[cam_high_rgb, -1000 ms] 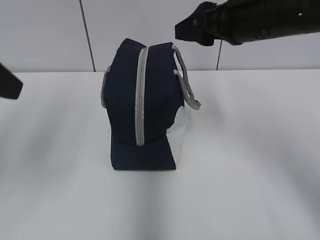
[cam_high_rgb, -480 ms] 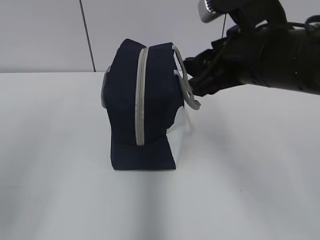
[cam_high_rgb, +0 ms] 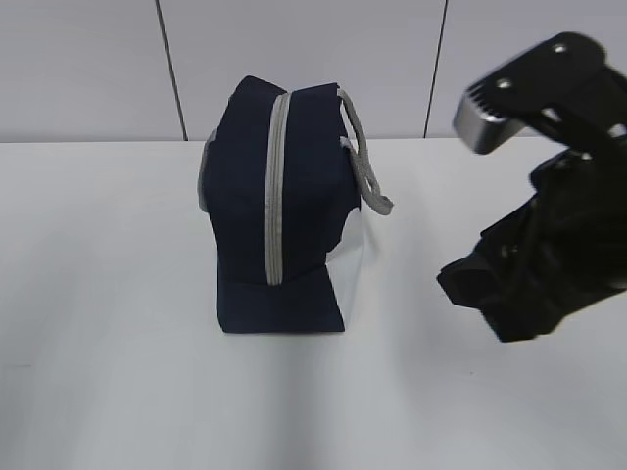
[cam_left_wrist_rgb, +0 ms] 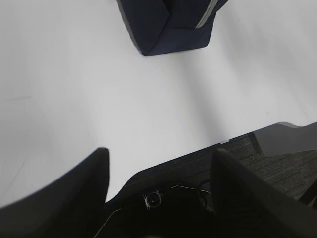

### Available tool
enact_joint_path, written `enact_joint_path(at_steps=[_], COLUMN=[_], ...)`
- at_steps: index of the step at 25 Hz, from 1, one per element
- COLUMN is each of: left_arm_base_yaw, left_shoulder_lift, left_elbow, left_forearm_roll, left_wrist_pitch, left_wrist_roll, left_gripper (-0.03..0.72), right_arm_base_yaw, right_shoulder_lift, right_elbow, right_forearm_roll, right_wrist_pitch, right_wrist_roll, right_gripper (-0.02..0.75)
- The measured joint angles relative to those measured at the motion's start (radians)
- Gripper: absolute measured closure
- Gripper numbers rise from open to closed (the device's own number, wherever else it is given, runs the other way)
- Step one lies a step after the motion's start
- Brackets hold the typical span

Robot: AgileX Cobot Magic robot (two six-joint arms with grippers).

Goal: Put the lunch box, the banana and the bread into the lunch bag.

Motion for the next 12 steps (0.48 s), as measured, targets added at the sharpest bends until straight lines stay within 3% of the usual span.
enact_joint_path(at_steps=[6, 12], left_arm_base_yaw=[0.0, 0.0], left_shoulder_lift=[-0.034, -0.109], left_elbow=[0.0, 0.0], left_forearm_roll=[0.0, 0.001], left_wrist_pitch=[0.004, 0.02], left_wrist_roll=[-0.001, 0.006], left_gripper=[0.243, 0.243], right_arm_base_yaw=[0.0, 0.0], right_shoulder_lift=[-0.254, -0.514], right_elbow=[0.012, 0.11], right_forearm_roll=[0.141, 0.181], right_wrist_pitch=[0.138, 0.236], right_wrist_roll=[-0.091, -0.089], right_gripper=[0.231, 0.213])
